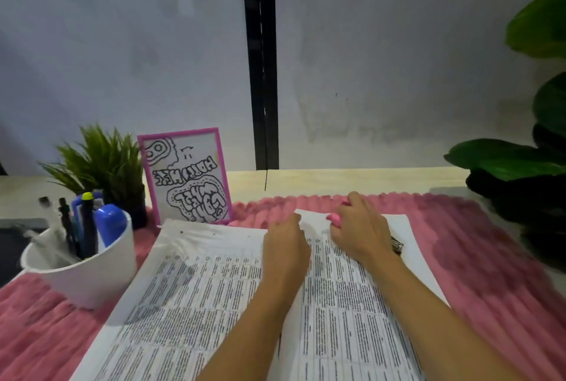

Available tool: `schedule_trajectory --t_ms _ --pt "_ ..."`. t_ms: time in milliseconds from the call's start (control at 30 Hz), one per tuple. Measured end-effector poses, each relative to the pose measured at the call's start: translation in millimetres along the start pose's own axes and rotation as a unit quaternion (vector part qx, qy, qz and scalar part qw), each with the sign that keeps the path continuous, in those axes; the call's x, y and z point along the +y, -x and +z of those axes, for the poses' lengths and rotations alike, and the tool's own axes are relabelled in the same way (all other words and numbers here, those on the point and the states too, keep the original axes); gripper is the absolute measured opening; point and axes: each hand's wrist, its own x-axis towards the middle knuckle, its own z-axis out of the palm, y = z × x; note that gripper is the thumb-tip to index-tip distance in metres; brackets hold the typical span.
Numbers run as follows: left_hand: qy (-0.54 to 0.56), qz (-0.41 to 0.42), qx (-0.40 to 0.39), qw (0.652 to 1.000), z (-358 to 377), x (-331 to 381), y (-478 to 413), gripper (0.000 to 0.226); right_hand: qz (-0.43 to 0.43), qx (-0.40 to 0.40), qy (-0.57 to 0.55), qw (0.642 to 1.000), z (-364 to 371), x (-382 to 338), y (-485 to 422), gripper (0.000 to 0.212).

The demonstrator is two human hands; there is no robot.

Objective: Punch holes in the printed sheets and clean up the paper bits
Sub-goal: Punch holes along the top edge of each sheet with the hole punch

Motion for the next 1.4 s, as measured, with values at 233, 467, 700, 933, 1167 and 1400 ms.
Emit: schedule_trajectory --t_ms 233,467,700,933,1167,1400 --pt "0.077 0.035 0.019 0.996 -7 -12 -6 0.033 0.025 0.101 -0.113 0.988 -1 6 -6 0.024" --pt "0.167 -0.001 0.05 0.985 -7 -12 -13 0.022 0.022 0.176 -0.138 0.974 -2 8 -8 0.017" --pt "0.271 0.009 0.057 0.961 -10 -11 -17 0.02 0.005 0.178 -0.156 0.972 -6 7 -6 0.012" --pt "0.294 0.028 0.041 0.954 -7 -8 -16 0.019 0.002 0.182 -0.163 0.97 -5 9 -6 0.016" --pt "0.323 0.005 0.032 0.946 -4 -13 -16 0.03 0.101 0.26 -0.537 0.796 -55 1 -33 0.065" --pt "0.366 0.005 0.047 0.929 -6 -12 -14 0.03 0.141 0.229 -0.757 0.596 -60 -33 -84 0.043"
